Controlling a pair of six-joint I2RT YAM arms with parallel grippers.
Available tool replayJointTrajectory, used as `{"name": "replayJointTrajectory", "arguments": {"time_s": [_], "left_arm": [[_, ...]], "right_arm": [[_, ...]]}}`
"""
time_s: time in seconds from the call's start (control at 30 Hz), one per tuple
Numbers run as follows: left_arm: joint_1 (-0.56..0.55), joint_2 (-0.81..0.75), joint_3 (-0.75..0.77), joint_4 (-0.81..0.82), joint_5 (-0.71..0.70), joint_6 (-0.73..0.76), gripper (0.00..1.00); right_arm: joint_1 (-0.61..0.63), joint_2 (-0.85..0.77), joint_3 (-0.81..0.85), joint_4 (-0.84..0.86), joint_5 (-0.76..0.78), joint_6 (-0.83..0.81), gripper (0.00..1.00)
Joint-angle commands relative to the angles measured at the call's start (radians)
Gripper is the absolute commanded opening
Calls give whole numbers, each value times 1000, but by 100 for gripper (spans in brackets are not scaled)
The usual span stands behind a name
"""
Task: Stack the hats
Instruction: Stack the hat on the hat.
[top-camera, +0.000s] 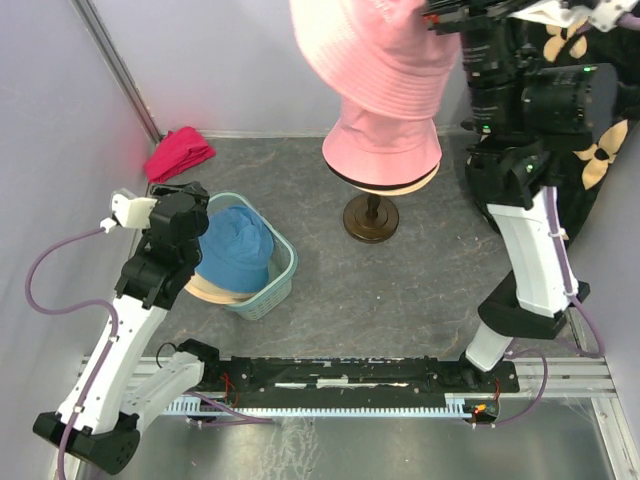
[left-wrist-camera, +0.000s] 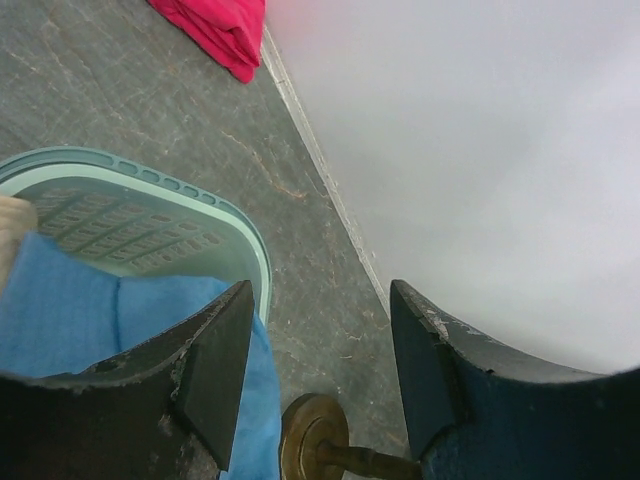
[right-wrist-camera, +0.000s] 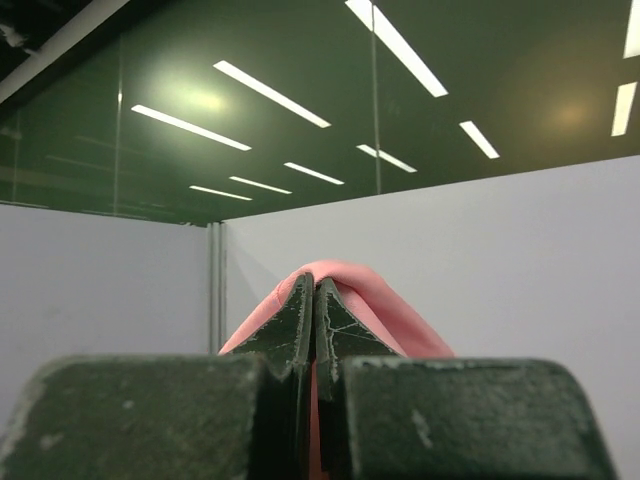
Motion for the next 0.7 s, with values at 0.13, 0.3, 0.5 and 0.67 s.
{"name": "replayJointTrajectory", "arguments": {"time_s": [0.13,0.3,0.5,0.67], "left_arm": [[-1,92,107,145,47,131,63],[-2,170,176,211,99,191,63],[-11,272,274,278,155,260,63],[-24,334,349,322,167,304,63]], "right_arm": [[-85,-96,-117,-76,79,-46,2],[-151,-114,-195,-120,73,22,2],[-195,-96,-242,-150,69,74,2],[-202,-127,-345,-150,80,95,2]]}}
